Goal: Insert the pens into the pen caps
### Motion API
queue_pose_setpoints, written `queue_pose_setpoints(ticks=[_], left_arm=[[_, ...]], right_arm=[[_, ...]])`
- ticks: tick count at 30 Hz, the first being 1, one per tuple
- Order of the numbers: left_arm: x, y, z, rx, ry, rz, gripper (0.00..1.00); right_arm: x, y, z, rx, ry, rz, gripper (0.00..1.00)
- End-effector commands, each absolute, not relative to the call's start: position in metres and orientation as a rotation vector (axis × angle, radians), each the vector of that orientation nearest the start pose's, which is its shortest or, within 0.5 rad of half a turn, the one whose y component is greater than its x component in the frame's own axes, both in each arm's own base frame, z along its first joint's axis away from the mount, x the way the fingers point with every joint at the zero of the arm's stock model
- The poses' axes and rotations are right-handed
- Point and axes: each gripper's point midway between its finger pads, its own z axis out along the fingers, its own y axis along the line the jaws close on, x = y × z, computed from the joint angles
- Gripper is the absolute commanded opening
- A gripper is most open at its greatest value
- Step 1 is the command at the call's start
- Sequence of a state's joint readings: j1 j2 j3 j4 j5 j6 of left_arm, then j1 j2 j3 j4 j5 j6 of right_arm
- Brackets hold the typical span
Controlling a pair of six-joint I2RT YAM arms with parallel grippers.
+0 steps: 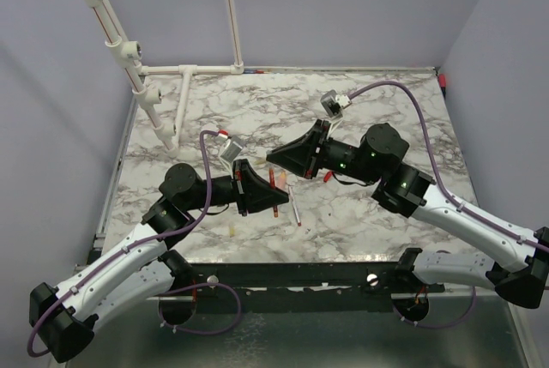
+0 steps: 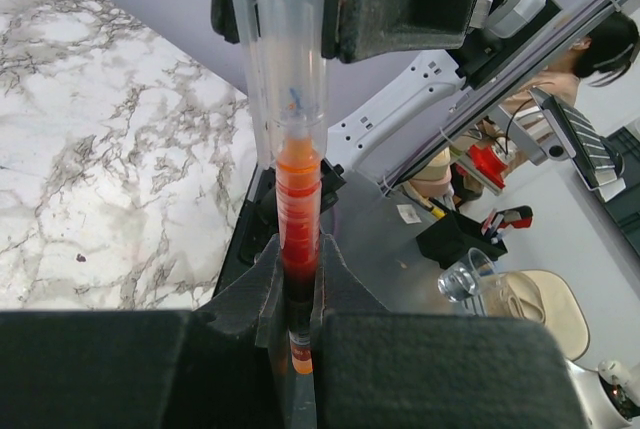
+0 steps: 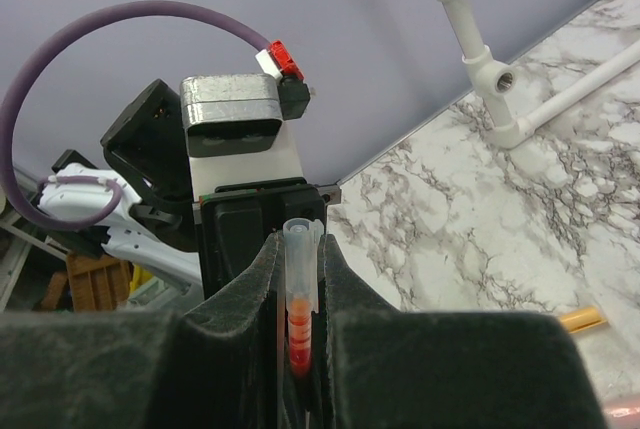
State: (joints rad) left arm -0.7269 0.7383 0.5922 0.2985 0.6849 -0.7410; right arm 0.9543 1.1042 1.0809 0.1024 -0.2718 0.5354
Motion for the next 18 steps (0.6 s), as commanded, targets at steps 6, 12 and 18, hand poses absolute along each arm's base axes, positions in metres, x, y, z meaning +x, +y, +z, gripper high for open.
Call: queue_pose_setpoints(ticks=[6,12,18], left_arm=[[0.122,-0.276,0.331,0.588,1.503,-1.603,0.00],[0.121,-0.277,0.330,0.599,1.507,-1.603,0.00],[0.124,-0.277,0.325,0.624,1.545,-1.553,0.00]], right_arm=[[0.160,0.351,0.380,-0.580,1.572,1.412,0.01],[0.158,0.356,0.370,-0.602,1.623,1.414,0.01],[0.155,0.357,0.361,-0.635,1.673,1.395,0.01]])
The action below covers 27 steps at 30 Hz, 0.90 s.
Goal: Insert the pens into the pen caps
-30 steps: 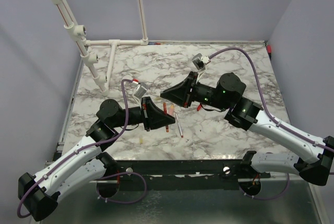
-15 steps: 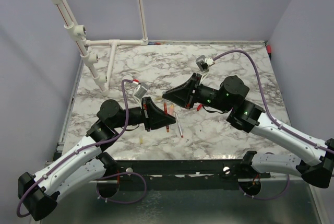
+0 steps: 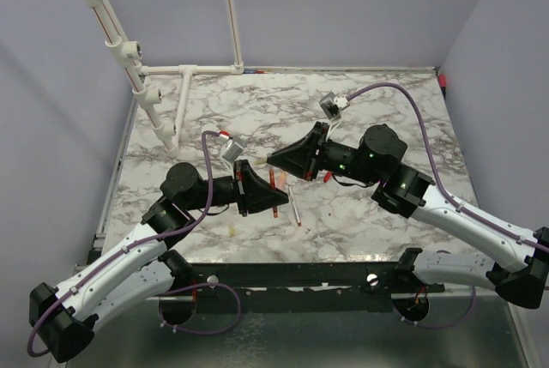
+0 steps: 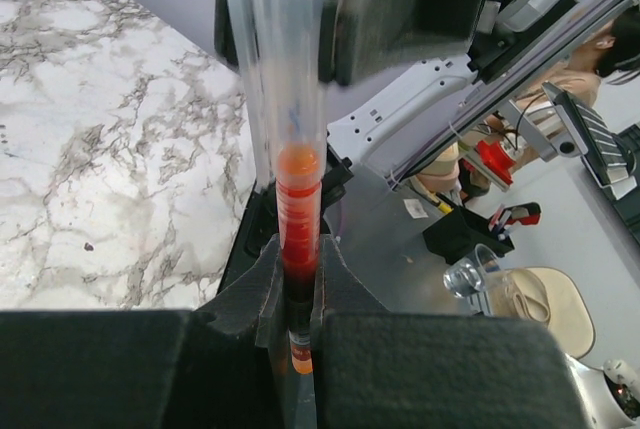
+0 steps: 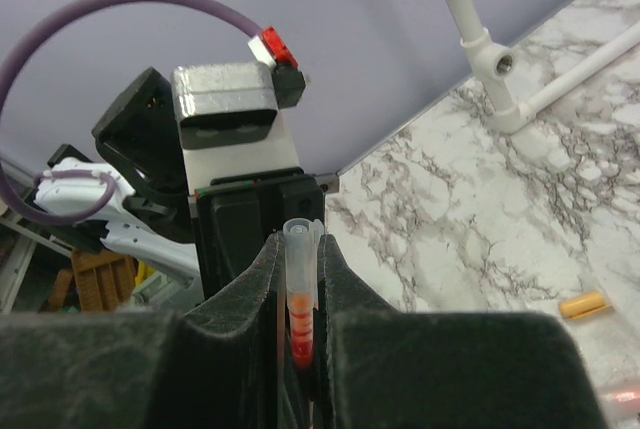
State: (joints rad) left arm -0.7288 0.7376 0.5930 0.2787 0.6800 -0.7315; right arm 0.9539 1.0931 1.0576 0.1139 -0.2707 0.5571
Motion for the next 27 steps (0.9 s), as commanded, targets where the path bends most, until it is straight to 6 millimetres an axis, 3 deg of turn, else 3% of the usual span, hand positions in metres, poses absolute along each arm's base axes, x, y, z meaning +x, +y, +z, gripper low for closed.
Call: queue_pose_setpoints(ticks=[1,16,27], left_arm=[[0.125,-0.277,0.324,0.628,1.550,-1.542,0.00],[0.134,-0.270,0.330,0.578,1.545,-1.464,0.00],[0.145,-0.269,0.341,0.574,1.527,-1.396,0.00]], right_arm=[[0.154,0.358,0.360,-0.641,1.676,1.401,0.01],[0.150,0.356,0.357,-0.624,1.683,1.423,0.01],[0.141,0.355,0.328,-0.688,1.790,1.371,0.01]])
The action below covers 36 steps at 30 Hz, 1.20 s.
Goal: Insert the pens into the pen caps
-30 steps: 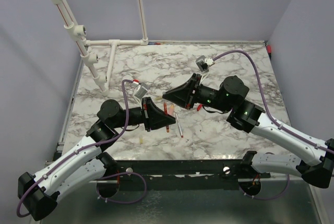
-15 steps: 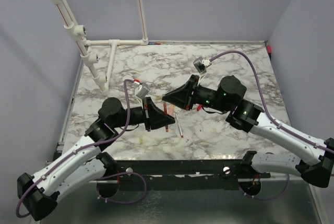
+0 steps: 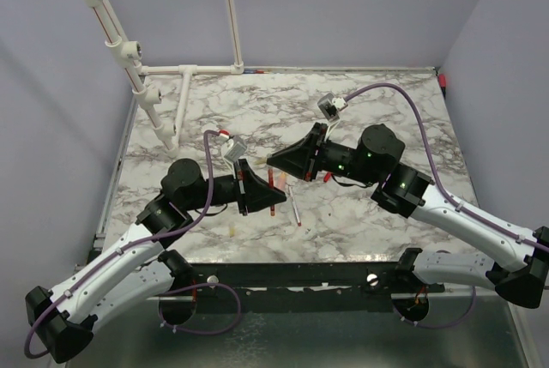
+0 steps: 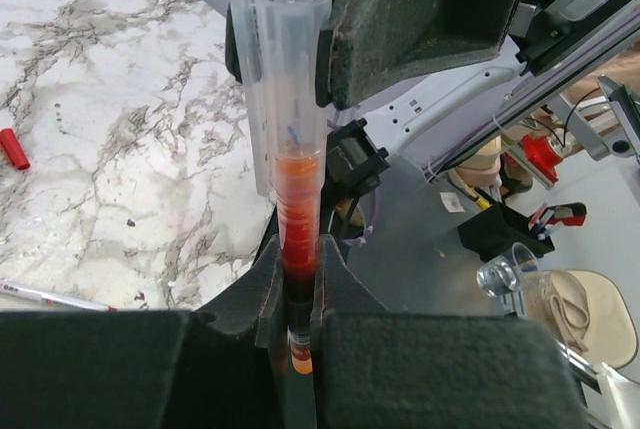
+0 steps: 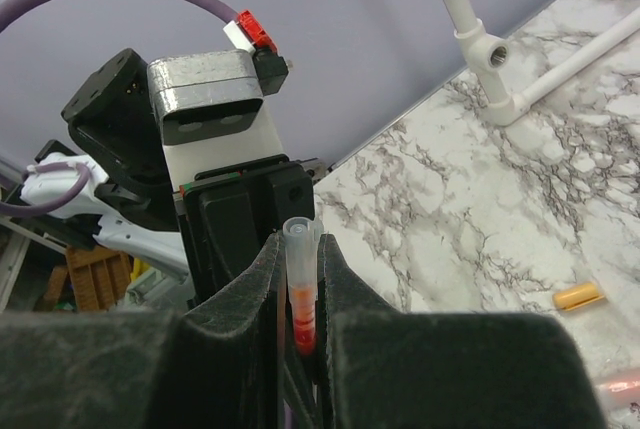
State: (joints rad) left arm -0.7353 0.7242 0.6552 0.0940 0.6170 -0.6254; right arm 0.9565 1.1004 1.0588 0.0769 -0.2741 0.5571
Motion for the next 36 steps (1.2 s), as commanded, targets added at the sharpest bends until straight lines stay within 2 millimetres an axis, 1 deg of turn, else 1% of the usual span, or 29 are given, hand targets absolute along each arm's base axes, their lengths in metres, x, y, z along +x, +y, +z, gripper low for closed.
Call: queue_pose_setpoints(ticks=[1,14,24,36], left_arm=[[0.146,-0.268,0.342,0.573,1.526,-1.384,0.00],[0.159,-0.269,0.362,0.598,1.495,-1.294,0.00],[0.166,-0.271,0.382,0.610,1.452,-1.260,0.00],[0.168,-0.271,0.404,0.625,1.402,-1.239,0.00]], right_arm=[[0.139,0.354,0.323,-0.694,1.805,1.364,0.01],[0.120,0.350,0.281,-0.771,1.931,1.283,0.01],[0.110,0.350,0.267,-0.797,1.962,1.269,0.01],[0.102,0.345,0.246,-0.805,2.028,1.225,0.01]])
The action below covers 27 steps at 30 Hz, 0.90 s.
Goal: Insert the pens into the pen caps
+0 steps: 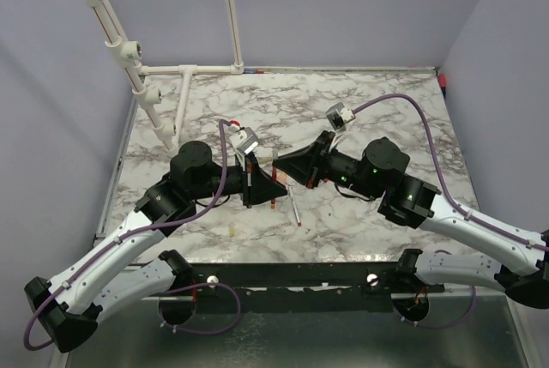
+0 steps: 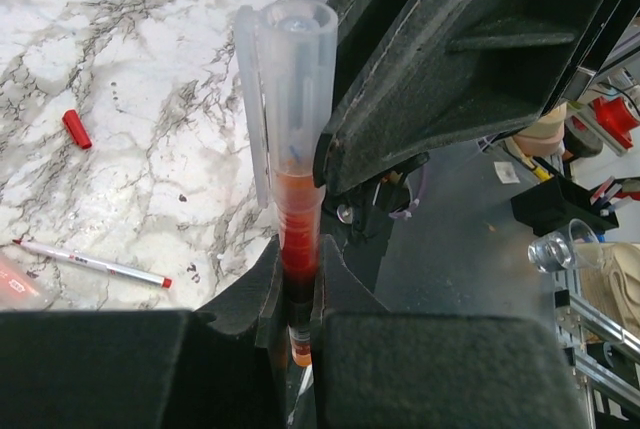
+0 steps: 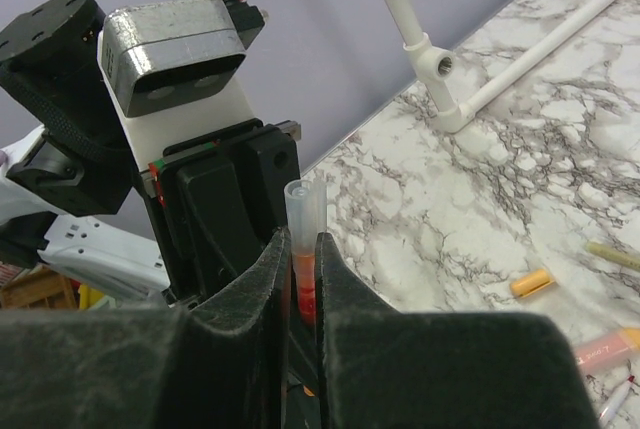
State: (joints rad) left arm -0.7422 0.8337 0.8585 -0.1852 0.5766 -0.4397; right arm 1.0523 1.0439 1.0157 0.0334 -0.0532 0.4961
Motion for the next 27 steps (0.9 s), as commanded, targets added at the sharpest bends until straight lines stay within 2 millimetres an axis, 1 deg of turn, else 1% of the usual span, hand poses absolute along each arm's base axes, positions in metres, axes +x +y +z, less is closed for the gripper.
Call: queue_pose_setpoints(ticks=[1,5,11,17,19,23,24,27], left_arm=[[0.169,-0.271,0.405,0.625,1.399,-1.236,0.00],[0.168,-0.272,0.410,0.639,1.392,-1.236,0.00],[0.168,-0.272,0.405,0.639,1.404,-1.234,0.00],[0.169,-0.270,0.394,0.633,1.437,-1.223,0.00],[0.169,-0.268,0.393,0.628,1.433,-1.209,0.00],[0.173,-0.265,0.378,0.625,1.486,-1.172,0.00],[0.174,-0.265,0.375,0.625,1.494,-1.166,0.00],[0.175,-0.264,0.366,0.623,1.523,-1.150,0.00]], right_arm=[[0.101,0.345,0.243,-0.804,2.034,1.222,0.01],[0.101,0.344,0.245,-0.796,2.029,1.214,0.01],[0.103,0.344,0.260,-0.791,1.994,1.215,0.01],[0.107,0.343,0.276,-0.775,1.960,1.206,0.01],[0.108,0.343,0.281,-0.772,1.947,1.201,0.01],[0.110,0.341,0.289,-0.769,1.924,1.193,0.01],[0.110,0.340,0.291,-0.769,1.915,1.193,0.02],[0.112,0.338,0.300,-0.753,1.887,1.190,0.14]])
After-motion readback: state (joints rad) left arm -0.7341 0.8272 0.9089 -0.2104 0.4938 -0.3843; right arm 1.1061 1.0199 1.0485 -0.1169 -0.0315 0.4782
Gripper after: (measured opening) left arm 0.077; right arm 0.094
